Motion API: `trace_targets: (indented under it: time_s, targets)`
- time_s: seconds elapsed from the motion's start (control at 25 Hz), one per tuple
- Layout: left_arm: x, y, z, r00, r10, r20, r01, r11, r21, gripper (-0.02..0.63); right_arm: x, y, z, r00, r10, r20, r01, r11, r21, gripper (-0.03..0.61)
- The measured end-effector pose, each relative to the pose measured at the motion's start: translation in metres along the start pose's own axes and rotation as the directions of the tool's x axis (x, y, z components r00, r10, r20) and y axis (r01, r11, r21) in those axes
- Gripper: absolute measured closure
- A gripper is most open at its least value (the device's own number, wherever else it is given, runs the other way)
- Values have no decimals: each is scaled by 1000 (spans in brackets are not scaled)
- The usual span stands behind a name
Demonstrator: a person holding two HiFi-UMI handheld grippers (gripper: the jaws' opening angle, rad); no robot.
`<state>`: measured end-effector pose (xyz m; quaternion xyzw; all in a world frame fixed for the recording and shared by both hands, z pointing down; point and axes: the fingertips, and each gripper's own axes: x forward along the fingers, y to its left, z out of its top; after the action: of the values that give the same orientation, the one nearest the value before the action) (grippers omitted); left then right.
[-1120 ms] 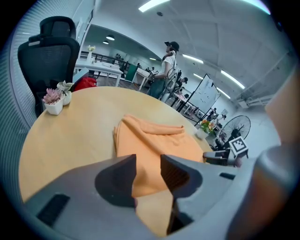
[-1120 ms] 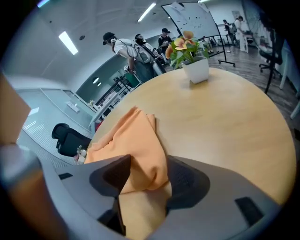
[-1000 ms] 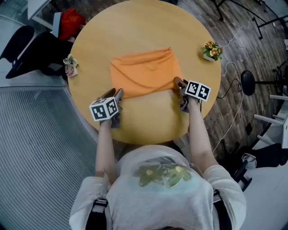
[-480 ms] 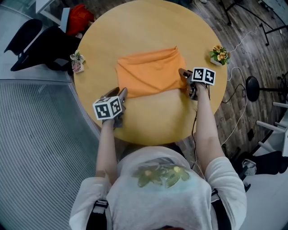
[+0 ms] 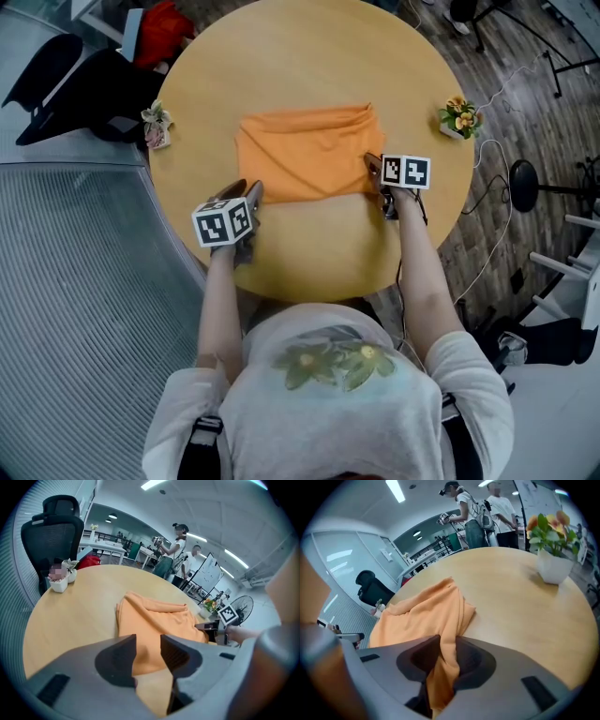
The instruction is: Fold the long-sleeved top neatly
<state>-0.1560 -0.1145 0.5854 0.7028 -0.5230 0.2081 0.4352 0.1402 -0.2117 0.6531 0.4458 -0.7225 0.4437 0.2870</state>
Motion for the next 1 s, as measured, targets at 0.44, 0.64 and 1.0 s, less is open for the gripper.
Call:
trace_targets:
  time_s: [0.44,0.64,1.0]
  targets:
    - [-6,14,17,999,28,33,-28,1000,-3,453,-42,10,2,994,42,97,-49,997,68,500]
    - [-14,16,20,998,21,57,-20,1000,-8,453,-69,13,6,993,0,117,-10,997,82,501]
    - [-31,20,20,997,-7,76,7,1000,7,453,-110,109,45,980,63,186,-46,995,-93,502]
